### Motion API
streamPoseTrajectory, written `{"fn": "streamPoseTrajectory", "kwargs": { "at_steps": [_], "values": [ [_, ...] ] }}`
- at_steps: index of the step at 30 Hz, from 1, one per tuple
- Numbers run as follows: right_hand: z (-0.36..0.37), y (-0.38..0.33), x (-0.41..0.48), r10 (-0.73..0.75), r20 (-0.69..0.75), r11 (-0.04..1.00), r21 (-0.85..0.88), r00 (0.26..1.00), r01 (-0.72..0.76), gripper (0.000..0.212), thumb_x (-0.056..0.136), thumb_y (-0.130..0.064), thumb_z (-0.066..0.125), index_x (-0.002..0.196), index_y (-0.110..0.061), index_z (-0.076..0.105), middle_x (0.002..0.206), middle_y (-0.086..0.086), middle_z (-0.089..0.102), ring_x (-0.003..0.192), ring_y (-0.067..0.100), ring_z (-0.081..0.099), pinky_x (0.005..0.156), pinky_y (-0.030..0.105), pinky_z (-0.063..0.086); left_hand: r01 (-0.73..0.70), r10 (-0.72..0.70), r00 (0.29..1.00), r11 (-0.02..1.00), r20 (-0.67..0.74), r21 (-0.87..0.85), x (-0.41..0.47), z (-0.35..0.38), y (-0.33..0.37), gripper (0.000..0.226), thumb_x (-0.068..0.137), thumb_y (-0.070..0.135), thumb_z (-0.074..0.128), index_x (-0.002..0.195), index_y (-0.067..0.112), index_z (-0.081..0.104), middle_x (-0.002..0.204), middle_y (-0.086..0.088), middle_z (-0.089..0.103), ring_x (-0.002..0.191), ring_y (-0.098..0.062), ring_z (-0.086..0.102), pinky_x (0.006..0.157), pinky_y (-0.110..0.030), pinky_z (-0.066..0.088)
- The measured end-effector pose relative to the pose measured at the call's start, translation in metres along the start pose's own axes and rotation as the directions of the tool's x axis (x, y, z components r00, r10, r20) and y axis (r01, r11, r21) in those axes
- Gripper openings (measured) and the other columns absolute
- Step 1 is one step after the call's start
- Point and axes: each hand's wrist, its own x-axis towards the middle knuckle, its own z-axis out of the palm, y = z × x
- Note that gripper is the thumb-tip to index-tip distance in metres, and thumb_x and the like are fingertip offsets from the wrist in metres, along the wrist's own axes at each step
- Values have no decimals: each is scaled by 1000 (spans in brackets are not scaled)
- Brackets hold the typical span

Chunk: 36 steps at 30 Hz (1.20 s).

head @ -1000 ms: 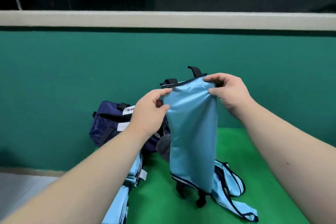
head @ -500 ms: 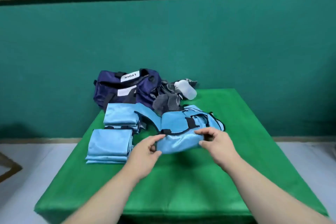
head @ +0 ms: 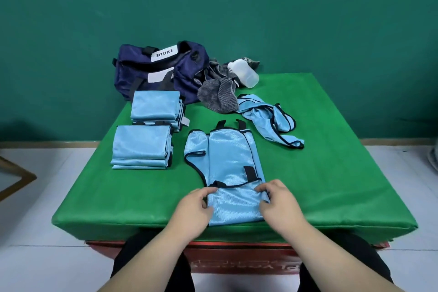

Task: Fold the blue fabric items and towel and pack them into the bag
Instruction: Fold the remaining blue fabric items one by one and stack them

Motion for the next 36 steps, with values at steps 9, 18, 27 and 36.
{"fn": "streamPoseTrajectory", "kwargs": {
  "at_steps": [9, 18, 27, 36],
  "values": [
    [-4, 4, 11, -13, -98, 999, 29, 995, 16, 18, 76, -11, 65, 80, -27, 59, 97, -14, 43, 77, 8, 52, 74, 32, 48, -70, 70, 997, 997, -40, -18, 5, -6, 0, 38, 92, 7, 60, 117, 35, 64, 89, 17, 53, 68, 0, 49, 61, -10, 38],
    [-9, -10, 86, -32, -135, 996, 75, 990, 43, 8, 86, -16, 63, 82, -23, 62, 98, -11, 49, 83, 12, 54, 66, 24, 43, -73, 60, 983, 995, -175, -68, 34, -20, 0, 33, 91, 2, 59, 87, 30, 76, 118, 16, 56, 92, 6, 55, 78, -10, 42],
    [1, 15, 132, -46, -115, 983, 170, 992, 66, 16, 89, -10, 63, 76, -19, 63, 89, -7, 58, 79, 7, 57, 74, 23, 48, -75, 54, 997, 808, 52, 585, 107, -30, 11, 54, 99, 61, 33, 150, 42, 34, 165, 1, 8, 151, -19, 2, 121, -45, -1],
    [4, 23, 133, -39, -172, 950, 298, 984, 89, 19, 87, -5, 63, 74, -19, 65, 85, -5, 62, 78, 9, 58, 69, 16, 45, -74, 133, 981, 931, -143, 358, 112, -21, 15, 63, 100, 46, 46, 156, 31, 23, 159, 17, 22, 147, -8, 13, 121, -33, 3]
  ]
}}
